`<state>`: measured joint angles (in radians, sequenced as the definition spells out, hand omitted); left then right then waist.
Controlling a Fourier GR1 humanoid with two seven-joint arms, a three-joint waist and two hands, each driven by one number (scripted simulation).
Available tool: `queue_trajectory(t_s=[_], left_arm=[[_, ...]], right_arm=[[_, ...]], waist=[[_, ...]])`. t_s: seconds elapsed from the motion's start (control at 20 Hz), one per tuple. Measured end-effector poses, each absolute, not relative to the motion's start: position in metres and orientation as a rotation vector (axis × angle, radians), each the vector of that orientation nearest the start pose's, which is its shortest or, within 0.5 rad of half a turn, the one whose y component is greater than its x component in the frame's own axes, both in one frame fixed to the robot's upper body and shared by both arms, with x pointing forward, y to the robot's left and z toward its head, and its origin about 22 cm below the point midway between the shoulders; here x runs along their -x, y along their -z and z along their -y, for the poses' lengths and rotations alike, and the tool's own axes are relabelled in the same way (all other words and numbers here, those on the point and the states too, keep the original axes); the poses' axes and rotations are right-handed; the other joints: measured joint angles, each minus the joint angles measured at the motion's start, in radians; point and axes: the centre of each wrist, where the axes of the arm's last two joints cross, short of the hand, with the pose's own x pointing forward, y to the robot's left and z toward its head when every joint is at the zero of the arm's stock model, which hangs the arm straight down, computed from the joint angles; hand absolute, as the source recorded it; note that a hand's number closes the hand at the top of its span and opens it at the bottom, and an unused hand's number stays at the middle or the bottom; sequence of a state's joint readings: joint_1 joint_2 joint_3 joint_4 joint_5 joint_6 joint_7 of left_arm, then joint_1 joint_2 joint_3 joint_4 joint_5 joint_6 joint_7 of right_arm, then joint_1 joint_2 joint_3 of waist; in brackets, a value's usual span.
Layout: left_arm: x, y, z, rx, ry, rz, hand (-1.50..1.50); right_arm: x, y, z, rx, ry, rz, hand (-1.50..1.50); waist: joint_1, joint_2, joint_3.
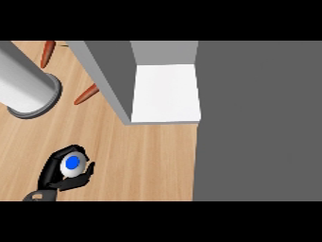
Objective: Pick up the bottled water, place it into the cabinet and close the cabinet
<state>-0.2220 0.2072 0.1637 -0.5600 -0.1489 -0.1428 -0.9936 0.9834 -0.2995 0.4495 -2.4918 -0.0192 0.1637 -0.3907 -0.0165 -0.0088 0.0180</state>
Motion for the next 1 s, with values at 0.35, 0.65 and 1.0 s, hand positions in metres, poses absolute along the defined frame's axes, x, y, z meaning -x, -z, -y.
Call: queue_trajectory(t_s=[0.35, 0.65, 1.0], left_arm=[[-0.236, 0.15, -0.271, 0.018, 0.157, 1.797, 1.5], [-0.255, 0.139, -0.214, 0.149, 0.113, 1.79, 1.5], [-0.281, 0.098, -0.157, 0.173, 0.095, 1.778, 1.5]], right_arm=[[-0.029, -0.108, 0.218, -0.304, -0.16, 1.876, -1.5], [-0.03, -0.109, 0.22, -0.298, -0.174, 1.869, -1.5], [-0.027, -0.108, 0.222, -0.289, -0.176, 1.872, -1.5]], waist=[[0.003, -0.001, -0.005], [0.0, 0.004, -0.016], [-0.006, 0.003, -0.018]])
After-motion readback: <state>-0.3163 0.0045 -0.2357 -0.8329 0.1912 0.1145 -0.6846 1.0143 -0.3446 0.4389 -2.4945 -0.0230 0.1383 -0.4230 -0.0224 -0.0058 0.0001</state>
